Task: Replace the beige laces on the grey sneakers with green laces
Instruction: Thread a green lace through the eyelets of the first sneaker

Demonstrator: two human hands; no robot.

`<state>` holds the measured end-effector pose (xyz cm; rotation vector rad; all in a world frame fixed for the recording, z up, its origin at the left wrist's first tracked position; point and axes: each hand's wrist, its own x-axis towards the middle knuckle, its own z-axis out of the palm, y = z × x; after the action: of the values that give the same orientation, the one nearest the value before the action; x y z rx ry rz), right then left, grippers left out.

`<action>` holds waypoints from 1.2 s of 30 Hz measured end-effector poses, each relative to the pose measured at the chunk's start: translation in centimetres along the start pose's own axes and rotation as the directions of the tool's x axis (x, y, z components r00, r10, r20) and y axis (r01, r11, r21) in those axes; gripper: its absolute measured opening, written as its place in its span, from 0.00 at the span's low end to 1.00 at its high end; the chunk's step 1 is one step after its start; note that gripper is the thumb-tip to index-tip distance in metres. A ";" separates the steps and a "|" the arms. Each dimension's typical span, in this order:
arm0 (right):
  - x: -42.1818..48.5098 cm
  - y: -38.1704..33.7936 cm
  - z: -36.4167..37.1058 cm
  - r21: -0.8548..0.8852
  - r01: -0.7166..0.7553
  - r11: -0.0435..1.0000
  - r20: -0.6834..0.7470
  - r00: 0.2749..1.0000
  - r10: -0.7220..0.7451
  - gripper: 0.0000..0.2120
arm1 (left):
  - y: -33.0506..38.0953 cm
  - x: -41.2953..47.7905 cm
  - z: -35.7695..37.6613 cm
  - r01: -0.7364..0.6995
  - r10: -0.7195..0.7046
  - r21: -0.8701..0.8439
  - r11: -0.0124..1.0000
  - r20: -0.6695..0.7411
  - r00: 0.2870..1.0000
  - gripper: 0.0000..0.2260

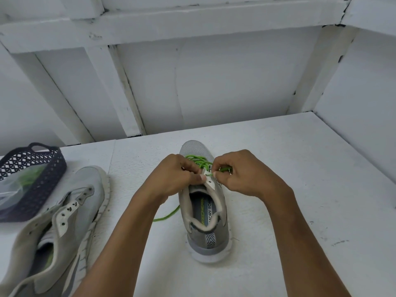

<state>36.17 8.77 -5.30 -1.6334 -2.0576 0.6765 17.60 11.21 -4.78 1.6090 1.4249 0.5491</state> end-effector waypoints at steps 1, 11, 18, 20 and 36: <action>0.1 -0.2 -0.1 -0.016 0.005 1.000 0.017 1.000 -0.005 0.06 | 0.0 0.0 0.0 -0.011 0.011 0.010 1.000 0.000 1.000 0.03; 1.3 -2.1 -0.7 -0.198 0.015 0.980 0.137 0.990 0.013 0.06 | 0.2 -0.3 -0.5 -0.162 0.149 0.209 0.964 0.080 0.986 0.04; 1.1 -1.4 -1.1 -0.127 -0.057 0.990 0.100 0.993 0.070 0.07 | -0.5 -0.3 0.8 -0.222 0.245 0.335 0.916 -0.029 0.969 0.03; 0.8 -1.4 -0.9 -0.118 -0.074 0.990 0.099 0.991 0.086 0.14 | -0.6 -0.5 0.4 -0.225 0.246 0.300 0.927 -0.032 0.969 0.02; -0.3 -0.5 1.2 0.247 -0.143 0.958 -0.074 0.983 0.165 0.03 | -1.4 -0.1 0.9 -0.277 0.373 0.597 0.752 -0.039 0.927 0.12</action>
<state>35.07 8.29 -5.95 -1.6608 -1.7201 0.8497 17.50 10.75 -6.35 2.3918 1.5247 0.4619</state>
